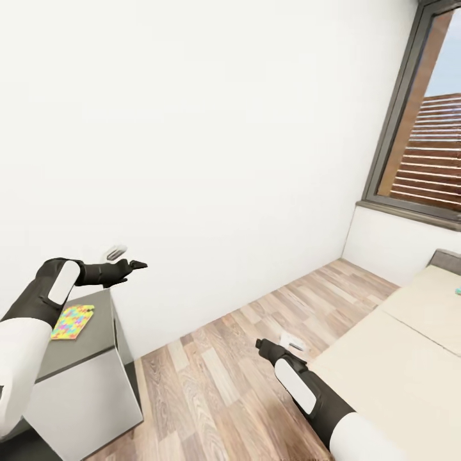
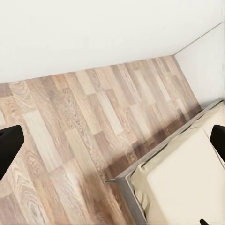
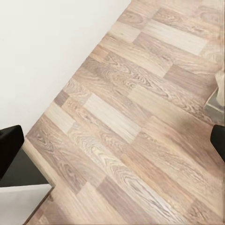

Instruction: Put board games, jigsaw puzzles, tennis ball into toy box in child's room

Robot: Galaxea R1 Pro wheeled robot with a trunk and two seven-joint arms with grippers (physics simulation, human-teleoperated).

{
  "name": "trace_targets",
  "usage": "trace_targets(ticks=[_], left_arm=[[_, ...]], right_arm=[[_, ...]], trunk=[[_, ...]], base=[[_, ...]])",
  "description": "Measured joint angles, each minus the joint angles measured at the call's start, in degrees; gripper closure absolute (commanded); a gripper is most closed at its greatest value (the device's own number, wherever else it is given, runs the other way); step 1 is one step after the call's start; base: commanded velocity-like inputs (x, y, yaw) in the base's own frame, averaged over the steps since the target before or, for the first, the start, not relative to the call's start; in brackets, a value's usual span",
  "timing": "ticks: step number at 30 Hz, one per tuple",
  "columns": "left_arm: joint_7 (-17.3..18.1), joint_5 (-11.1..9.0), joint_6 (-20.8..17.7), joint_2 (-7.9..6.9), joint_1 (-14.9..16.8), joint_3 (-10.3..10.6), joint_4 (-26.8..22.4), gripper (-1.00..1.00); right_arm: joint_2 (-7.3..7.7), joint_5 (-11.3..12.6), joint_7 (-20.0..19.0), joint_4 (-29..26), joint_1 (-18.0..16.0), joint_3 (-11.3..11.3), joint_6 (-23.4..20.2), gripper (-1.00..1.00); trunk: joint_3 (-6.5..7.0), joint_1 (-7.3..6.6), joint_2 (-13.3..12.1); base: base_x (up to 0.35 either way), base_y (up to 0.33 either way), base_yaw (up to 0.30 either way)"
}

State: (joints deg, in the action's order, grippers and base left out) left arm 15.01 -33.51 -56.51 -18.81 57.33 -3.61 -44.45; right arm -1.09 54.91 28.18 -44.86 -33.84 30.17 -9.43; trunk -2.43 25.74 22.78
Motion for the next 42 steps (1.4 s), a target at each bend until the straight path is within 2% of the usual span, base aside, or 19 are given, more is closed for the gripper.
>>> trace_targets(ticks=[7, 9, 22, 29, 37, 42], left_arm=[[0.00, 0.03, 0.00, 0.00, -0.06, 0.02, 0.00, -1.00], [0.00, 0.00, 0.00, 0.00, -0.09, 0.02, 0.00, -1.00], [-0.01, 0.03, 0.00, 0.00, -0.33, 0.01, 0.00, -1.00], [-0.01, 0.03, -0.02, 0.01, -0.33, -0.01, -0.01, -1.00], [0.04, 0.02, 1.36, 0.00, -0.35, 0.00, 0.00, -1.00], [-0.01, 0.05, 1.83, 0.00, -0.36, 0.06, 0.01, -1.00]], right_arm=[[0.03, -0.06, 0.28, -2.23, 0.19, 0.20, 0.16, -1.00], [0.18, -0.41, 0.54, -6.25, 0.18, 0.28, 0.34, -1.00], [0.31, -1.65, 0.49, -7.75, 0.18, 0.12, 0.35, -1.00], [0.42, -1.73, 0.71, -9.23, 0.18, 0.12, 0.33, -1.00], [3.46, -1.72, 3.38, -15.83, 0.22, 0.43, 0.08, -1.00], [4.07, -1.67, 5.14, -18.48, 0.26, 0.39, -0.30, -1.00]], trunk=[[0.00, 0.00, 0.00], [0.00, 0.00, 0.01], [-0.22, 0.00, 0.00], [-0.28, 0.00, 0.00], [-0.29, 0.00, 0.00], [-0.35, 0.00, 0.00]], base=[[0.000, 0.000, -0.277], [0.000, 0.000, -0.277], [0.000, 0.006, -0.277], [0.000, 0.172, -0.277], [0.000, 0.044, -0.278], [0.000, 0.006, -0.278]])
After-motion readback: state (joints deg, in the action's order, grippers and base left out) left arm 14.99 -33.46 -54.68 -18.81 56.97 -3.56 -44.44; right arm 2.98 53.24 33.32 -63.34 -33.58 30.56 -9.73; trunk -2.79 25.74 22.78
